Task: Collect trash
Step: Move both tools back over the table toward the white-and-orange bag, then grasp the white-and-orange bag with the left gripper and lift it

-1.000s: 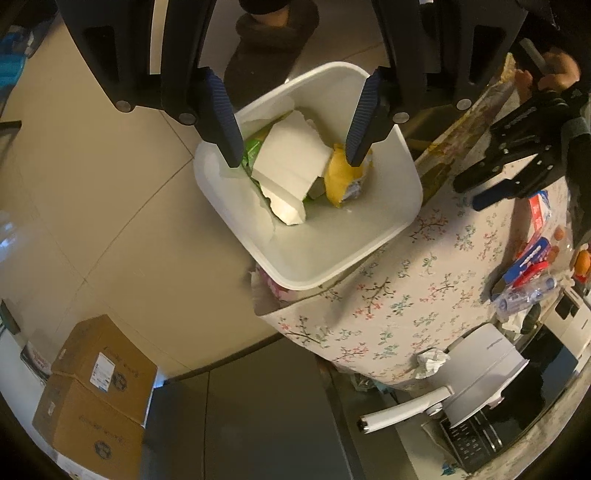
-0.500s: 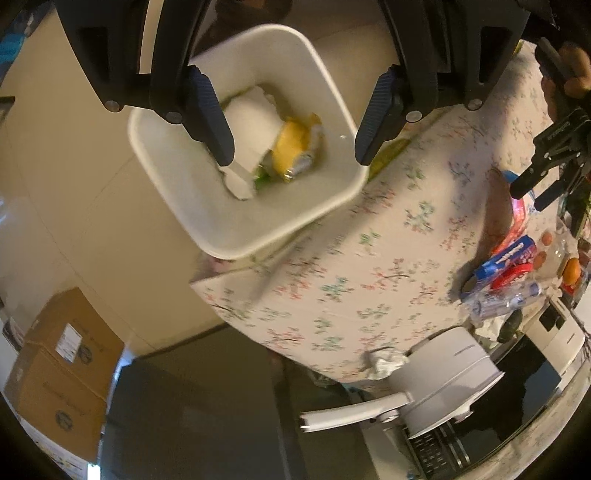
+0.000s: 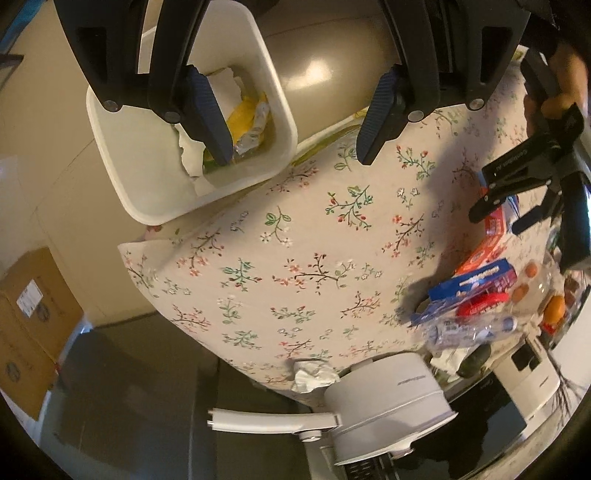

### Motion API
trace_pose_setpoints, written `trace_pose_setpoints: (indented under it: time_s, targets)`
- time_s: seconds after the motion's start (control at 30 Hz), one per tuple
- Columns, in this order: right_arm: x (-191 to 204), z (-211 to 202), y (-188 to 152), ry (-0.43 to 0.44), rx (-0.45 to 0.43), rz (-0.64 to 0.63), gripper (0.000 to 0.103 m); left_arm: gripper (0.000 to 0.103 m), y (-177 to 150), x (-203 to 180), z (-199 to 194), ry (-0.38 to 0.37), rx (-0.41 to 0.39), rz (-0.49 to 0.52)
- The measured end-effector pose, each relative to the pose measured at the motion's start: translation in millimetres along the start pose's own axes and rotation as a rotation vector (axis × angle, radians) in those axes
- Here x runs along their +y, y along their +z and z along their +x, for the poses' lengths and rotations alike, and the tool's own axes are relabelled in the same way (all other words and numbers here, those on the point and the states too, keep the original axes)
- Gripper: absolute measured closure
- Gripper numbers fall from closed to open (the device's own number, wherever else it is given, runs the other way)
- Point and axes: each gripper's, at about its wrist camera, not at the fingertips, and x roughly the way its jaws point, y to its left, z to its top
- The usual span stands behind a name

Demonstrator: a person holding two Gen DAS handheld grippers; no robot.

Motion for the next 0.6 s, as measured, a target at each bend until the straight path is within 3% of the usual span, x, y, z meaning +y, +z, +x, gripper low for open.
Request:
trace_pose_setpoints:
  time_s: [0.17, 0.33, 0.6]
  targets:
    - [0, 3, 3, -0.002, 0.005, 0.003, 0.032, 0.04, -1, 12, -1, -0.026, 0.031, -0.031]
    - [3, 2, 7, 0.008, -0.001, 0.01, 0.032, 0.069, -5, 36, -14, -0.079, 0.046, -0.089]
    - [22, 5, 12, 0.02, -0.006, -0.009, 0.032, 0.088, -15, 96, -26, -0.124, 0.039, -0.225]
